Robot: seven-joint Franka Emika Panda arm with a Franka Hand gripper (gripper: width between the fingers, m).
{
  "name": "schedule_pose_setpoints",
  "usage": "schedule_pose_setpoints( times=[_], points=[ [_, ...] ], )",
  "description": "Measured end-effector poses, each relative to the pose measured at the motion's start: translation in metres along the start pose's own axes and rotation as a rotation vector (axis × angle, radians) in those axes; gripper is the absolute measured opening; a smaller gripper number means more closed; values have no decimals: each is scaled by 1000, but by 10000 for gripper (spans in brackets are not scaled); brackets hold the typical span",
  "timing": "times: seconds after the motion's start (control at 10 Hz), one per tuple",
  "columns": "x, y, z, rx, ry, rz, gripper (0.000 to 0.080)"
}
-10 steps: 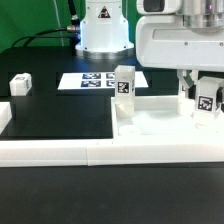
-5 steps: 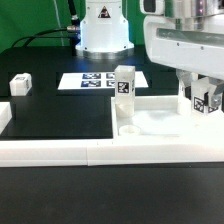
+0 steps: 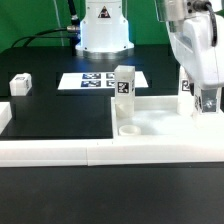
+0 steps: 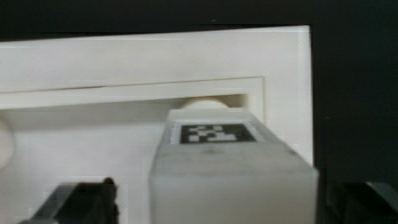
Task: Assemble square table
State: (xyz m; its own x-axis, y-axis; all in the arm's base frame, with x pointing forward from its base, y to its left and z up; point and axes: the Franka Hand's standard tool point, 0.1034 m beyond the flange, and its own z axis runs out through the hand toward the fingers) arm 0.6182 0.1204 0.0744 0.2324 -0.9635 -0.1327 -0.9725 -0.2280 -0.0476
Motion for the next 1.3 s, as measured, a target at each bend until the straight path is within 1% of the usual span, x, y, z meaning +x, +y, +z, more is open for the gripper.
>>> schedule_pose_setpoints(
  times=[0.1,0.2,0.3,0.5,0.6,0.7,0.8,0.9,1.0,1.1,1.2,1.3],
  points=[
    [-11,-6,-3,-10,41,-265,638],
    [-10,-4,-1,-6,30,-312,648],
    [-7,-4,-2,-9,33,-396,648],
    [-7,-4,-2,-12,33,-591,649],
    [1,-7,-4,-4,43,-791,649],
    [8,-16,-4,27,92,-1018,649],
    [0,-18,-1,37,117,-1090,649],
    [1,-17,-1,34,112,-1074,626],
    [2,-17,-1,34,112,-1059,626],
    [2,-17,-1,34,112,-1056,455],
    [6,-15,0,28,112,-1022,304],
    [7,-14,0,33,109,-908,301]
  ],
)
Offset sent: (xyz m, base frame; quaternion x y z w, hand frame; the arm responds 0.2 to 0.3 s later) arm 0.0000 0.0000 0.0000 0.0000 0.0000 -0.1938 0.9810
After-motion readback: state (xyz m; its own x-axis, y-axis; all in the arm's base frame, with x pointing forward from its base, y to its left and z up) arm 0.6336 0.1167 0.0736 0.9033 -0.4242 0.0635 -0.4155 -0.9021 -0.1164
